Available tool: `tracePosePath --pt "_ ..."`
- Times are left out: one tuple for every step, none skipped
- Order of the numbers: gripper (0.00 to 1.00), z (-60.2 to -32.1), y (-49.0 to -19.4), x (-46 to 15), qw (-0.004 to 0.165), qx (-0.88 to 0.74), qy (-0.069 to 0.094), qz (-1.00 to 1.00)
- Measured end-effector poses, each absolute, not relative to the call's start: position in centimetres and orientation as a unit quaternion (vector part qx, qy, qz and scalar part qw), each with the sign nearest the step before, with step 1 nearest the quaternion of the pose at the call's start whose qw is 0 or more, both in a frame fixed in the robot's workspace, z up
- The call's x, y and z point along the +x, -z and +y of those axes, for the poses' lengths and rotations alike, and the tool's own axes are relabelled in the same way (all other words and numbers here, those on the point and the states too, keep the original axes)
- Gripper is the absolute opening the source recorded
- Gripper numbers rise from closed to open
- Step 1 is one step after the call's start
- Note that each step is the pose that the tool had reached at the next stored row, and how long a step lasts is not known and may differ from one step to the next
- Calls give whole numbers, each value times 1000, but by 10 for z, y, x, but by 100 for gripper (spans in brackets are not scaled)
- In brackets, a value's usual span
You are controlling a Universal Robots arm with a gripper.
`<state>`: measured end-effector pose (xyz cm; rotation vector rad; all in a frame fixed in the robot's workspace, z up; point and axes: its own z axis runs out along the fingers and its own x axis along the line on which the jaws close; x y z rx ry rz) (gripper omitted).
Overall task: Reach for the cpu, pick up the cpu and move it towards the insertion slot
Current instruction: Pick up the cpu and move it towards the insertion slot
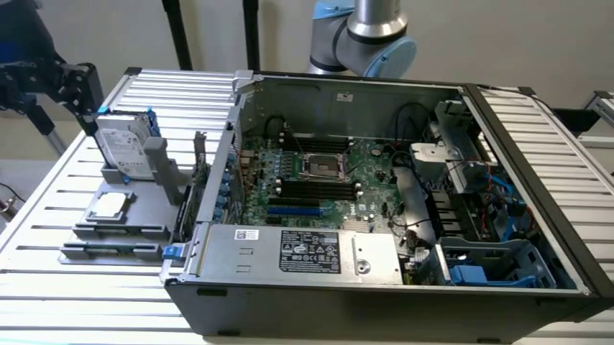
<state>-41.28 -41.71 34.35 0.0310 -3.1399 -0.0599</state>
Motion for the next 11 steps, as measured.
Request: tracePosePath --pt "65 -417 -342 -413 0 10 19 -1000" --pt "65 -417 -340 -412 0 10 19 -1000" --pt "65 -418 -338 -412 0 10 19 -1000" --pt "65 -418 -336 -412 0 10 19 -1000" --pt "65 -418 -334 -412 0 10 19 -1000" --pt "65 -418 -333 -411 0 10 19 -1000" --pt "65 -419 -331 -411 0 10 19 -1000" --pt "65 -419 -329 -411 0 10 19 -1000" --pt "65 -419 -327 -411 0 10 19 -1000" --pt "65 -420 -325 -411 0 10 19 -1000" --pt "65 -420 -323 -411 0 10 19 -1000"
